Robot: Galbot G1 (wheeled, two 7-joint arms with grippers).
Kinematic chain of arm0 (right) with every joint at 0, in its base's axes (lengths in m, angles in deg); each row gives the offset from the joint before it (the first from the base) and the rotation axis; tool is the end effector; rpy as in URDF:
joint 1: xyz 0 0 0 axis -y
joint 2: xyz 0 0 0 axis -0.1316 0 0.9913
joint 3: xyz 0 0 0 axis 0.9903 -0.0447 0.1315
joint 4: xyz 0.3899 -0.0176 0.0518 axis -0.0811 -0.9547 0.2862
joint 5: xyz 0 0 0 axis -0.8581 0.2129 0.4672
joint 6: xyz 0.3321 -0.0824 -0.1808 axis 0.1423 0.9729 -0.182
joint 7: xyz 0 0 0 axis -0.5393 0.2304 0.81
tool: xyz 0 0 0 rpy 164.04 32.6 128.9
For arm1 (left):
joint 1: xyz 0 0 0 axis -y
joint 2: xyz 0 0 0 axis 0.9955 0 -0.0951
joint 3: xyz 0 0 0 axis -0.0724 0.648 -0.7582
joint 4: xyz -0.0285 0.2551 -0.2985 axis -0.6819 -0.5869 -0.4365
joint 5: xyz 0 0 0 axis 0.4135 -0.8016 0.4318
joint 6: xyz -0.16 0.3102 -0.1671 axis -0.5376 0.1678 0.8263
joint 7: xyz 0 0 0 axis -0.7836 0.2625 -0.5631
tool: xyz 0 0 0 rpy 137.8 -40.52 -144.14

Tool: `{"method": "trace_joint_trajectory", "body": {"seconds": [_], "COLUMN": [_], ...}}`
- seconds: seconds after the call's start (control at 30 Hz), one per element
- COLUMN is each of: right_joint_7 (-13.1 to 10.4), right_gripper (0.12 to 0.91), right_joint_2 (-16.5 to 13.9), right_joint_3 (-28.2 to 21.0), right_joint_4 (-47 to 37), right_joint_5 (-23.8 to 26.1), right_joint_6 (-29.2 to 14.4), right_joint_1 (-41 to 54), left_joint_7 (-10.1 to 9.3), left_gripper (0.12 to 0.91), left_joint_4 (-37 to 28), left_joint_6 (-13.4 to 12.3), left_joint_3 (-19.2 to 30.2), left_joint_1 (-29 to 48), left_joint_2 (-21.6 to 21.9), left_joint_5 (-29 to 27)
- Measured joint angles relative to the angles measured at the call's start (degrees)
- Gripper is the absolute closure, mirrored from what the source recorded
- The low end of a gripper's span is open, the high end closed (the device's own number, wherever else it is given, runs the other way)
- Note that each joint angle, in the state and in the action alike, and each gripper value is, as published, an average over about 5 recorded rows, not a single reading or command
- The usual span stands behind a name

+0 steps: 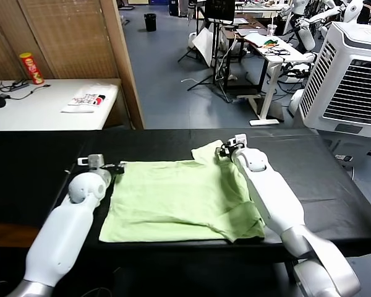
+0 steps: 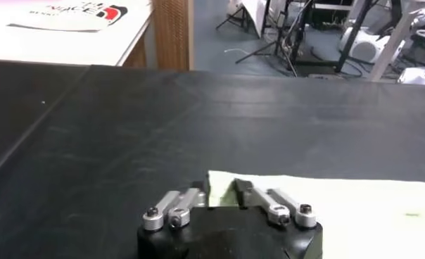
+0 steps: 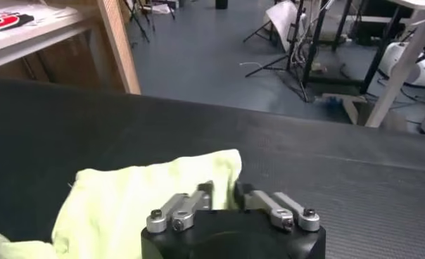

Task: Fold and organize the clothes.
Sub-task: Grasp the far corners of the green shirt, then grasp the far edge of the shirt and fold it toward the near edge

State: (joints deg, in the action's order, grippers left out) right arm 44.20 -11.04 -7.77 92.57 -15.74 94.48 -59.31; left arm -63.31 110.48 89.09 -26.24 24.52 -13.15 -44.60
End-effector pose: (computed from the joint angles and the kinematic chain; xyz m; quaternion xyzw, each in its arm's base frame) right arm 0.6156 -0.0137 -0.3135 0.1161 -0.9503 0.0445 0.2855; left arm 0.4959 0.1270 -0.2941 -0.0089 -0.9565 0.0358 0.2893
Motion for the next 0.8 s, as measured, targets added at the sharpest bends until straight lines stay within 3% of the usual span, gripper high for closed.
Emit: {"method": "trace_joint_trajectory", "body": {"seconds": [0.27,0.47,0.8], "right_joint_7": [0.66,0.29,-3.43], "right_gripper": [0.900,0.900,0.902], "right_joint_2": [-2.51,-6.96,-16.02], "right_joint_3": [1.18,2.68,6.00], "right_joint_4": [6.39,15.84,33.55], "right_joint_5": [-1.37,-5.26,-13.30], "right_joint_6": [-1.68,0.38,6.89], "right_joint_1": [-2.62,-6.55,-16.02], "left_joint_7": [-0.06,-0.40,-2.43], "left_gripper": [0.904,0.904,0.904], "left_joint_4": [1.07,6.08,19.31], "left_joint_6": [-1.62,-2.37,-1.91], "left_joint_3": [-0.98,-2.59,-6.48], "left_joint_1": [-0.36,-3.68,-14.40], "left_joint_2": [0.11,2.05,5.81], "left_joint_5": [-0.48,-0.84,0.20]}}
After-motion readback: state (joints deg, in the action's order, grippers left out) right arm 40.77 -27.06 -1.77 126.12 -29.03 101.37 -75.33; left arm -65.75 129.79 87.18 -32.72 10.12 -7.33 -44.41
